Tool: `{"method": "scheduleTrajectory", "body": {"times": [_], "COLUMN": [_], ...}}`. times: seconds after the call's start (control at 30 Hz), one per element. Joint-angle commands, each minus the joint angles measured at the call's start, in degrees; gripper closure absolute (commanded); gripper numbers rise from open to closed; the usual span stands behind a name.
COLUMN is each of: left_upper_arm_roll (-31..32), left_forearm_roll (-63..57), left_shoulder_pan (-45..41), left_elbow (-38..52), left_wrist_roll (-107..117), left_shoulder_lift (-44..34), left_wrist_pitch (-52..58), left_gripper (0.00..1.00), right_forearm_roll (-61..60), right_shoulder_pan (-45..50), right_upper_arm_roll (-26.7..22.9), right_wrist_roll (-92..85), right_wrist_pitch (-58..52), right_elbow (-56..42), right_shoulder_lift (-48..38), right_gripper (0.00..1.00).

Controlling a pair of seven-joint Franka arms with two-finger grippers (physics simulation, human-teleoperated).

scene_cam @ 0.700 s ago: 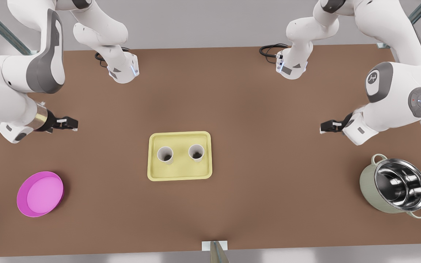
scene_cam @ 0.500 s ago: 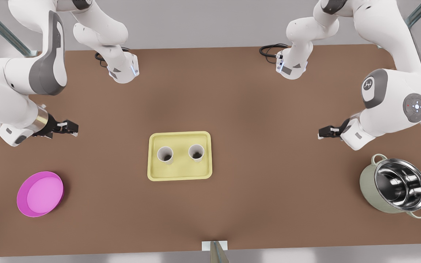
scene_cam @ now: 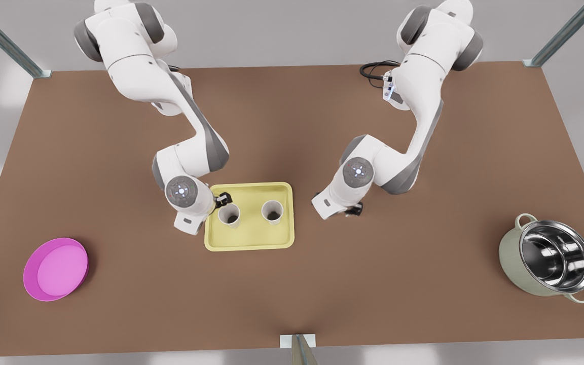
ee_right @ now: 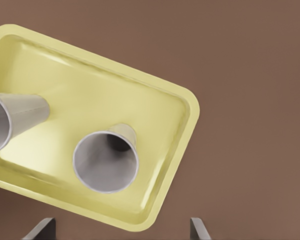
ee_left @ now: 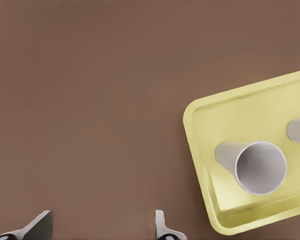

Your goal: Use the left arm to pick up the white IKEA cup from the tray and place it on the middle-left position; use the right arm to pick up the white IKEA cup from the tray and place it on the middle-right position

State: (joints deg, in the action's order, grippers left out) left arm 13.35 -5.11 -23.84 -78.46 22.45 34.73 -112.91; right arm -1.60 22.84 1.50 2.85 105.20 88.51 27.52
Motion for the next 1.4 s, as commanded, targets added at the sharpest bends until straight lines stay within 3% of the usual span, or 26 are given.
{"method": "scheduleTrajectory", "body": {"times": [0.0,0.07,0.17,0.23,0.53,0.87,0.9,1.0,1.07,1.17,1.23,1.3,1.37], "left_upper_arm_roll": [0.01,0.01,-0.17,-1.49,-1.58,-1.58,-1.58,-1.58,-1.58,-1.58,-1.58,-1.58,-1.66], "left_forearm_roll": [-2.97,-2.88,-5.96,-7.45,-9.92,-11.06,-10.97,-10.97,-10.97,-10.88,-10.97,-11.23,-11.32], "left_shoulder_pan": [-2.00,-4.11,-8.59,-11.23,-12.20,-13.25,-13.25,-13.69,-13.69,-13.78,-14.04,-14.04,-14.04], "left_elbow": [0.50,-0.12,1.20,8.06,7.18,6.39,6.47,6.56,6.56,6.56,6.56,6.56,6.56], "left_wrist_roll": [32.74,33.80,44.08,45.75,46.02,46.02,46.10,47.51,47.60,48.13,48.13,48.04,47.95], "left_shoulder_lift": [0.86,2.18,6.57,11.76,13.43,17.47,17.39,17.12,17.03,17.12,16.95,16.77,16.33], "left_wrist_pitch": [-5.92,-6.09,-16.11,-16.02,-16.11,-19.89,-19.89,-19.80,-19.80,-19.80,-19.45,-19.01,-17.34], "left_gripper": [0.00,0.00,0.00,0.00,0.00,0.00,0.03,0.38,0.56,0.73,0.74,0.77,0.82], "right_forearm_roll": [-0.25,-0.25,-2.26,-3.41,-3.41,-3.41,-3.41,-3.41,-3.41,-3.41,-3.41,-3.41,-3.41], "right_shoulder_pan": [0.19,0.10,-0.16,-0.08,-0.34,-0.43,-0.43,-0.34,-0.34,-0.34,-0.34,-0.25,-0.25], "right_upper_arm_roll": [-0.01,-0.10,-0.10,-0.10,-0.10,-0.10,-0.10,-0.10,-0.10,-0.10,-0.10,-0.10,-0.10], "right_wrist_roll": [10.60,10.16,9.46,8.84,8.93,8.49,8.49,8.58,8.58,8.49,8.49,8.58,8.58], "right_wrist_pitch": [4.93,7.47,12.22,16.00,23.91,24.00,24.09,26.11,26.29,26.38,26.38,26.29,26.29], "right_elbow": [0.52,3.51,7.55,10.37,13.88,14.94,15.03,15.91,15.99,15.99,15.99,15.99,15.99], "right_shoulder_lift": [0.87,1.04,0.96,0.96,2.54,2.45,2.54,2.98,3.07,3.42,3.33,3.33,3.33], "right_gripper": [0.00,0.00,0.00,0.00,0.00,0.00,0.00,0.00,0.00,0.01,0.40,0.51,0.51]}}
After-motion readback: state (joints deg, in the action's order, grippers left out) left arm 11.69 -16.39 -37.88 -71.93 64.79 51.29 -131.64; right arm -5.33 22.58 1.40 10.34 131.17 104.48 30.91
